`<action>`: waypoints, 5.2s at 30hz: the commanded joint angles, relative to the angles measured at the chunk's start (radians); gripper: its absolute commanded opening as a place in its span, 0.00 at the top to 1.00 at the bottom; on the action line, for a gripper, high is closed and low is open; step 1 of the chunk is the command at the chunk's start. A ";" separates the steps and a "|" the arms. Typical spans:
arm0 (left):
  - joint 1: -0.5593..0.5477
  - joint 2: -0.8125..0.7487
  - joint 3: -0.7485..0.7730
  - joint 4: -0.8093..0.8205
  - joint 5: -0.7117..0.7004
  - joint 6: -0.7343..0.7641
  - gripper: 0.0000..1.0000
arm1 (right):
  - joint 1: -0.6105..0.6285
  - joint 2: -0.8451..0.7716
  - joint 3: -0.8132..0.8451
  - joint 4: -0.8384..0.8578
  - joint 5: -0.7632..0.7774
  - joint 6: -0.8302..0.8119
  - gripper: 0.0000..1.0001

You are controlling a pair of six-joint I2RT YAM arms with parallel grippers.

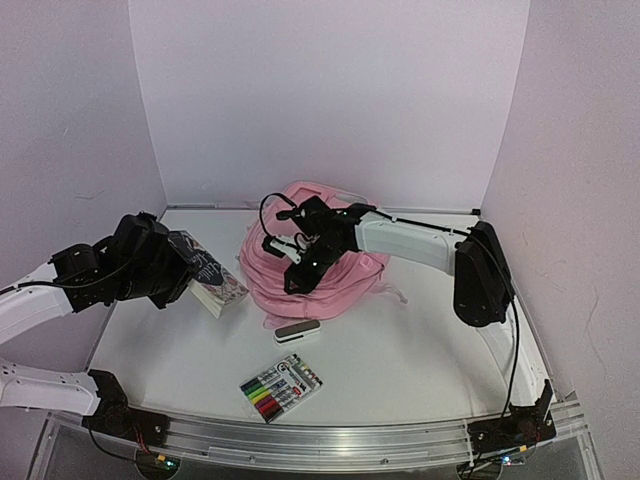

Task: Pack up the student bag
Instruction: Place the book in the student bag.

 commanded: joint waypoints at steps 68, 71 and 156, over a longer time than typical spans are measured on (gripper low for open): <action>0.117 1.062 0.324 0.930 0.395 -0.265 0.47 | -0.143 -0.283 0.160 0.227 -0.363 0.422 1.00; 0.117 1.032 0.389 0.778 0.400 -0.207 0.37 | -0.149 -0.283 0.146 0.230 -0.370 0.431 1.00; -0.026 0.452 0.289 0.428 0.460 0.592 0.20 | -0.170 -0.267 -0.239 0.211 -0.389 0.256 1.00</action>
